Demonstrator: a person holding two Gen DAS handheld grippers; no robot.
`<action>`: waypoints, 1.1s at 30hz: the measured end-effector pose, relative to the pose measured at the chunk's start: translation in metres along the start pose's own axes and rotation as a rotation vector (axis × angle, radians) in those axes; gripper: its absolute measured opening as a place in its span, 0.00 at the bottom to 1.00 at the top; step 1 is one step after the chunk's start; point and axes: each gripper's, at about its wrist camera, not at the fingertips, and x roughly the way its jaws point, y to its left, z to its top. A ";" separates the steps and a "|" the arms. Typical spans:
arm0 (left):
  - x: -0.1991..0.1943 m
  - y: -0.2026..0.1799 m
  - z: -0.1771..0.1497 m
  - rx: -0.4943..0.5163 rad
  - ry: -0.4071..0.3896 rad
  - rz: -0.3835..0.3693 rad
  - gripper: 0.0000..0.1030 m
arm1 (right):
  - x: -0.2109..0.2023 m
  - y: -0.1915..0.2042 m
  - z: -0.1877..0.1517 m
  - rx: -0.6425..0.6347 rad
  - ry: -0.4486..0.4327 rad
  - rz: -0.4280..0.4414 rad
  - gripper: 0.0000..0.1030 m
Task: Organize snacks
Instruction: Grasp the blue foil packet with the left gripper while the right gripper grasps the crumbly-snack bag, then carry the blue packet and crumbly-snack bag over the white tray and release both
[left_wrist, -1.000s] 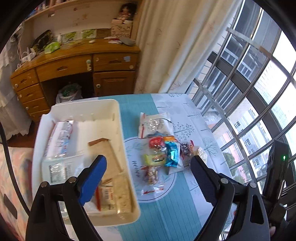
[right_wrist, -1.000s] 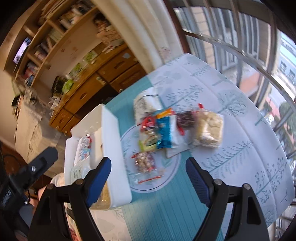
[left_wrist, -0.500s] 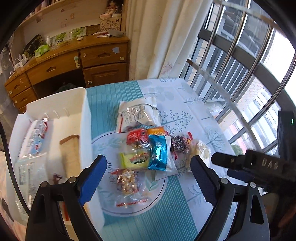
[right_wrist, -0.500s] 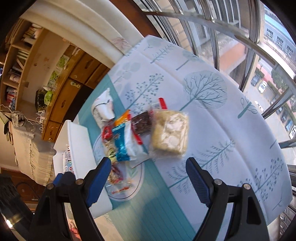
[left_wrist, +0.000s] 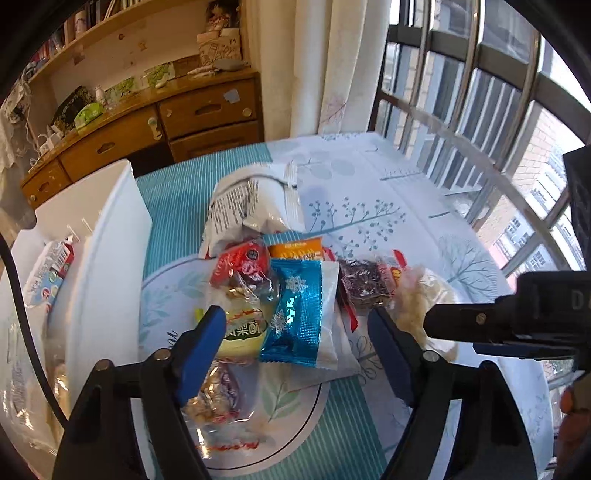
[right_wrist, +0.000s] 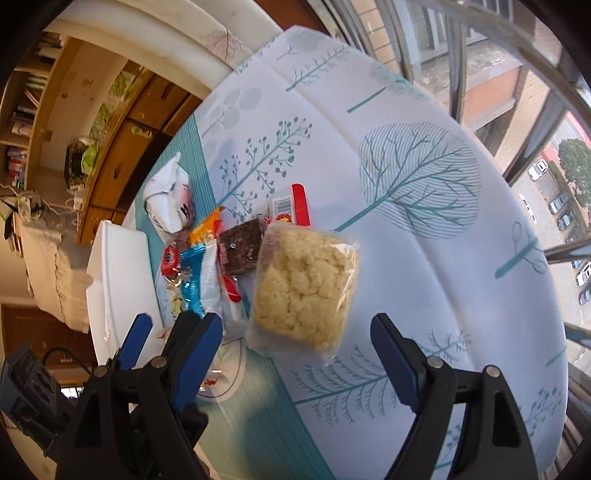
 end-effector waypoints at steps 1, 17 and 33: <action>0.004 -0.001 0.000 -0.006 0.008 0.008 0.73 | 0.002 0.000 0.002 -0.006 0.008 0.001 0.77; 0.029 -0.015 0.006 -0.013 0.036 0.083 0.49 | 0.025 0.003 0.019 -0.103 0.092 0.004 0.63; 0.025 -0.023 0.011 0.011 0.094 0.062 0.24 | 0.027 0.005 0.021 -0.151 0.142 -0.028 0.58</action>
